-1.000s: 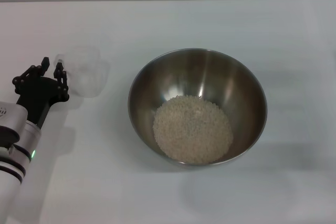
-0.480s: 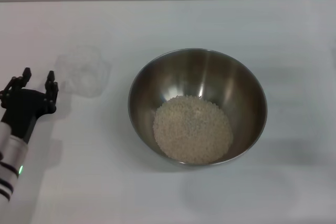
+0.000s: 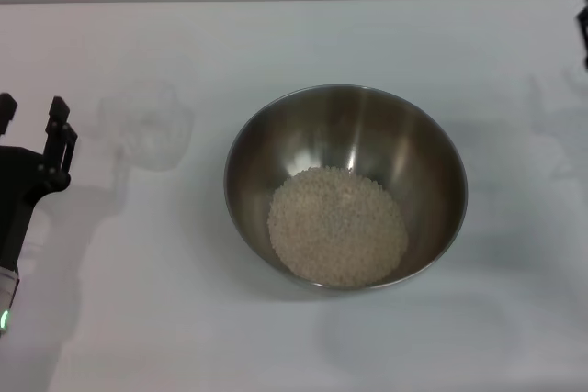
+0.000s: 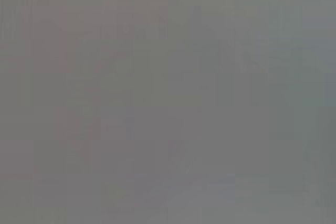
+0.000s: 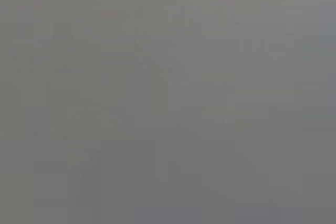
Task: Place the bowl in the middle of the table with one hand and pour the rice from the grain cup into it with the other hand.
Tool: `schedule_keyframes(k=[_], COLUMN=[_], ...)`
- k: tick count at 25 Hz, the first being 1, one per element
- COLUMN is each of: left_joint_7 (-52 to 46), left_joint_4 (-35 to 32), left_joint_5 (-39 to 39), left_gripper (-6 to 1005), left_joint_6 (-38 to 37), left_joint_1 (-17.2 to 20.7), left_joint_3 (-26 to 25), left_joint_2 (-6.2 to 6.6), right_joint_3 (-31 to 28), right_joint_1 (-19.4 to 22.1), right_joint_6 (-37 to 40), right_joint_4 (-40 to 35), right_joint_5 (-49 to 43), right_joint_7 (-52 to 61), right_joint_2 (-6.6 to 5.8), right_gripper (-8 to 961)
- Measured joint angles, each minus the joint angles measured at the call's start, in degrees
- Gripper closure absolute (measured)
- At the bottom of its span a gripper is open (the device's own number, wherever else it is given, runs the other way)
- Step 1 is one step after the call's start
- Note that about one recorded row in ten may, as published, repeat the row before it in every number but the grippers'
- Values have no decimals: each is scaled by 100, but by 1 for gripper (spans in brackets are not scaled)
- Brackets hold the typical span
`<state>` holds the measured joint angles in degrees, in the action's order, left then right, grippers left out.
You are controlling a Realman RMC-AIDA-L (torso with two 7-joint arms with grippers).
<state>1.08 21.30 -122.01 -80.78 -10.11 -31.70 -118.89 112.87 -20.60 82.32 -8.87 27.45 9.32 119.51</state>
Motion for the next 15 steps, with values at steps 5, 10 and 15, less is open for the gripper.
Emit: schedule_keyframes(k=[5, 10, 15], left_joint_7=[-46, -79, -89], left_joint_4=[-55, -70, -181], left_joint_5=[-8, -11, 7], left_gripper=[389, 202, 147], left_joint_6=[-362, -395, -393], left_joint_1=[-79, -201, -373], left_joint_3=[157, 215, 198], left_joint_2=[7, 16, 6], right_joint_3=[303, 333, 330], right_joint_1=[-17, 29, -1], right_joint_6=[-204, -251, -358], right_joint_4=[8, 9, -8], right_joint_5=[-3, -3, -3], right_joint_7=[202, 236, 178], right_joint_2=[6, 21, 22], right_gripper=[409, 359, 293])
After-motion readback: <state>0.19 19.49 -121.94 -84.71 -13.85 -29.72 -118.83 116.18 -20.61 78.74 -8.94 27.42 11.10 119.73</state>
